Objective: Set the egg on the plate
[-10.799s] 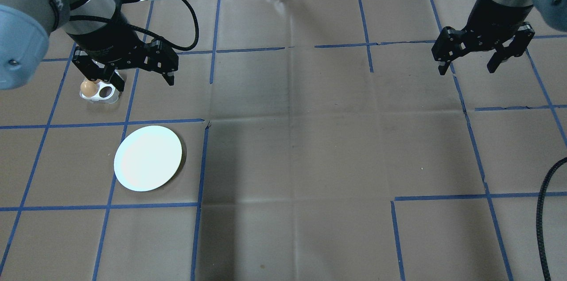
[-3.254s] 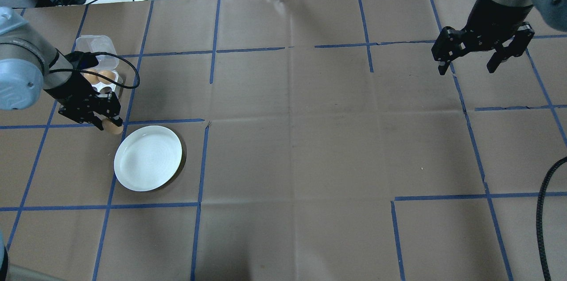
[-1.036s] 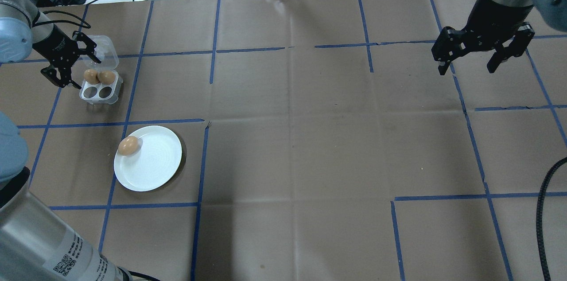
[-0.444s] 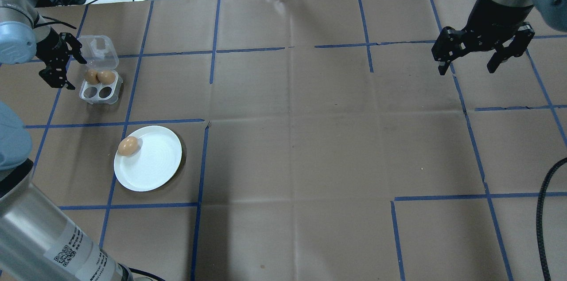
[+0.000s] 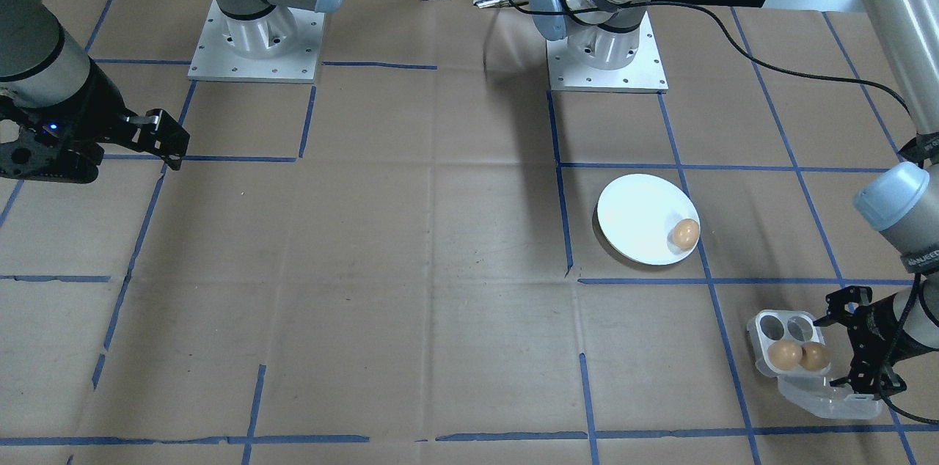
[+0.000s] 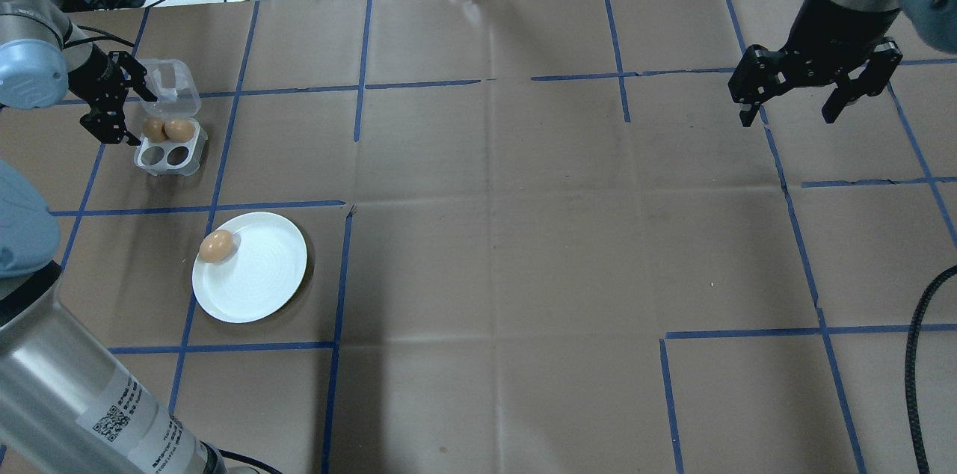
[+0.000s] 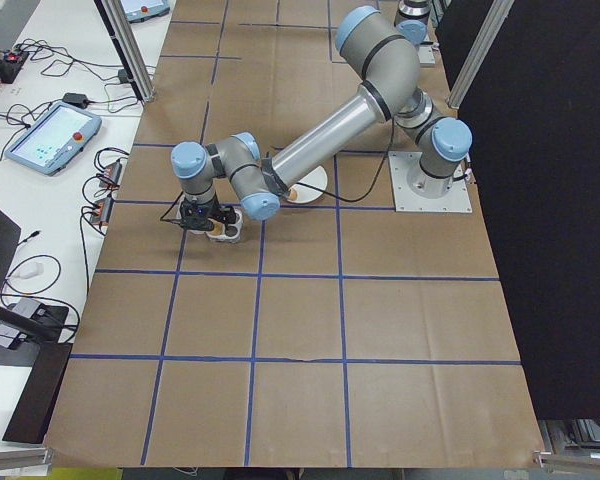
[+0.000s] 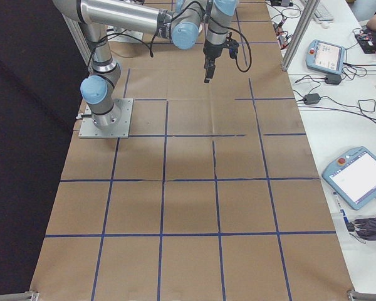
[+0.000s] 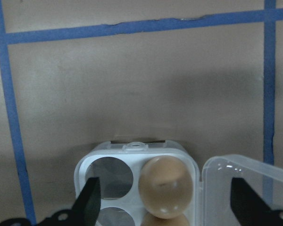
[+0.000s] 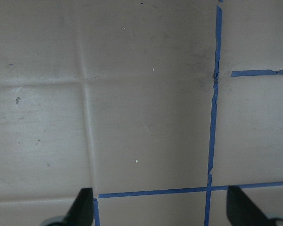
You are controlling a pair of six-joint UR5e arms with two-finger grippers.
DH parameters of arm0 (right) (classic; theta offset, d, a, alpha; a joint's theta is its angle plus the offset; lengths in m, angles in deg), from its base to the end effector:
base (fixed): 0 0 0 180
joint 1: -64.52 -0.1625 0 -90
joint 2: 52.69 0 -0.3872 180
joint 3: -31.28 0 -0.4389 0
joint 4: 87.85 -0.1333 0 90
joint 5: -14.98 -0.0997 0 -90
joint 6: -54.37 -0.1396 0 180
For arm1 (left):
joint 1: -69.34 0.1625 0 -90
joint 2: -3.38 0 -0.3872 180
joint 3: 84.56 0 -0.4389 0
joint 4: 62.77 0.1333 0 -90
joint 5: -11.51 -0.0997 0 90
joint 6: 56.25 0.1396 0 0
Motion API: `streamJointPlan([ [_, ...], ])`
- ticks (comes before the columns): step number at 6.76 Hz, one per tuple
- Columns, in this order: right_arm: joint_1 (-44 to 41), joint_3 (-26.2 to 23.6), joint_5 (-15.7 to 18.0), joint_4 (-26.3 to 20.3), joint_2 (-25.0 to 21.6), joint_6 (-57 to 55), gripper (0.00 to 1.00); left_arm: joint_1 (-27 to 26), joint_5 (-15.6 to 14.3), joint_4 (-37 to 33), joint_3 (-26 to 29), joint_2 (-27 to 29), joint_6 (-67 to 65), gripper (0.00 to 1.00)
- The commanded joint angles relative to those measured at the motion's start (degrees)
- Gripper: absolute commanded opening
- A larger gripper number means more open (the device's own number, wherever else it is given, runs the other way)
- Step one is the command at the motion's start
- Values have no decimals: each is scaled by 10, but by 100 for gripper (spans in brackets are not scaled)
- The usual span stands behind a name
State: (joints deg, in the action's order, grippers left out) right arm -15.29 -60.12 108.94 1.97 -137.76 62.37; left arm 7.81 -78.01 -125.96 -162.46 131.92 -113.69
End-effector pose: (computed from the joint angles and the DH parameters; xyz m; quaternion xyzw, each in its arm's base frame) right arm 0.0239 -0.5659 0.3502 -0.0171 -0.9976 -0.0615 0.0251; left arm 0.2321 -0.7101 0.1310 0.6814 -0.7319 0.0021 0.0049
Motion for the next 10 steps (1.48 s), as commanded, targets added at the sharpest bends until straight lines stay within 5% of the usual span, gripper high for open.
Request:
streamJointPlan([
  [1, 0, 0, 0, 0, 0, 0, 100, 0, 3, -1, -3, 4, -1, 91],
  [5, 0, 0, 0, 0, 0, 0, 100, 0, 6, -9, -7, 8, -1, 79],
  [6, 0, 0, 0, 0, 0, 0, 100, 0, 6, -15, -6, 7, -1, 63],
  [10, 0, 0, 0, 0, 0, 0, 100, 0, 32, -19, 0, 0, 1, 27],
])
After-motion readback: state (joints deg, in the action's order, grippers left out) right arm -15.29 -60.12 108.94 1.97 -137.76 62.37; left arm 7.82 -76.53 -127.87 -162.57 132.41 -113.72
